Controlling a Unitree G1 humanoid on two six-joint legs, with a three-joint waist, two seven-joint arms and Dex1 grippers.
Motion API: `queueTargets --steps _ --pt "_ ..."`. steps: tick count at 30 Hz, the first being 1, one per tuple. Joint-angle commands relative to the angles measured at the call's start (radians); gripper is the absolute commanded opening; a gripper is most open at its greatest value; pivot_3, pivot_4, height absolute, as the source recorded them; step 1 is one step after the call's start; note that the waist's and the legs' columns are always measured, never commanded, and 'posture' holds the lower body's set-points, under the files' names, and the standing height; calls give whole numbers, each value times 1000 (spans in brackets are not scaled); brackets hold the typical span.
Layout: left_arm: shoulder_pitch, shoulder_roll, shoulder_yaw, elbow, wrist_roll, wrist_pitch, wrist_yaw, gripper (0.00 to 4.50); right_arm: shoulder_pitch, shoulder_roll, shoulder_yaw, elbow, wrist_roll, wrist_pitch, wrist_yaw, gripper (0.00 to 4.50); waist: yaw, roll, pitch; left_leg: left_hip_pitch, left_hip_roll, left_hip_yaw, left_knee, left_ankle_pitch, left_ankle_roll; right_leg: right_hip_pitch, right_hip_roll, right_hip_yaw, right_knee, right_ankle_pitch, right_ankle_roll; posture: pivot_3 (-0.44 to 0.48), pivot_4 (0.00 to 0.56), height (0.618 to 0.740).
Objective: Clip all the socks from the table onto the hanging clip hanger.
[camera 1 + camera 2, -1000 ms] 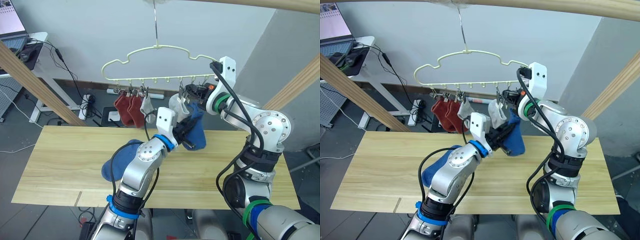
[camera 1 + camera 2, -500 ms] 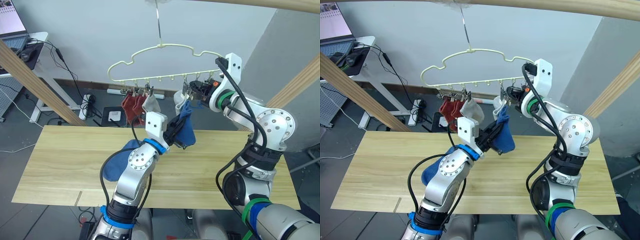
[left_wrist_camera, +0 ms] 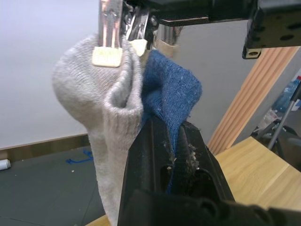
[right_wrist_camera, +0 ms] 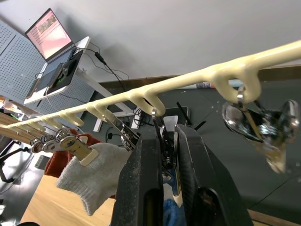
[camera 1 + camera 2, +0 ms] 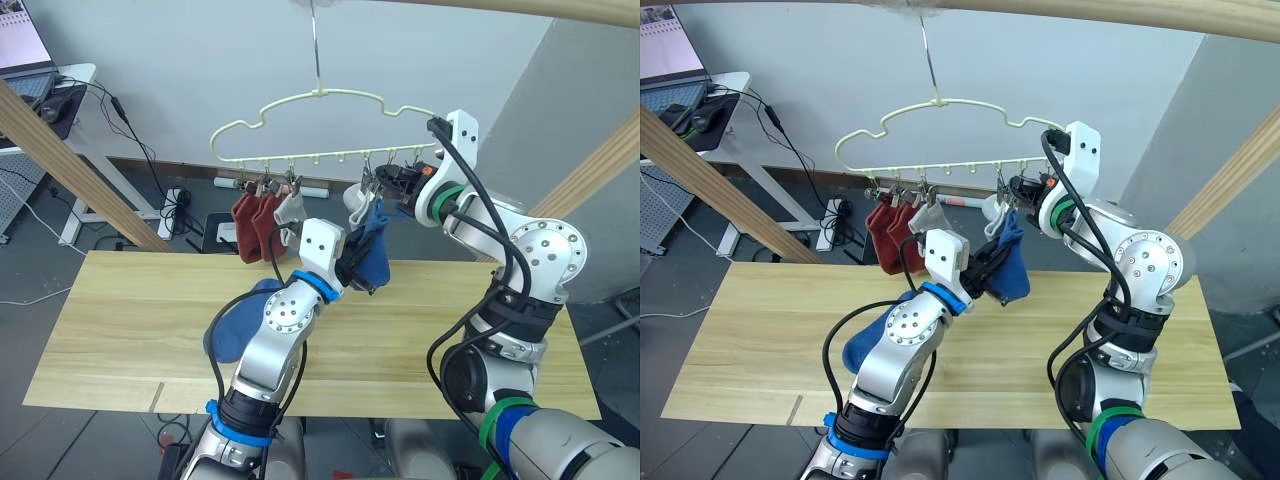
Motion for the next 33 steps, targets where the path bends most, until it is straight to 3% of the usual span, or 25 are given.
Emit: queueTargets --steps 1,33 --pt "-27 -12 1 -10 22 -29 15 11 -4 4 -17 -34 -3 9 -17 139 0 0 0 0 0 0 0 0 0 0 0 0 0 0 0 3 296 740" --pt "-16 4 1 2 176 -142 104 11 -6 9 -25 -26 -11 0 -33 139 0 0 0 0 0 0 0 0 0 0 0 0 0 0 0 3 301 740"
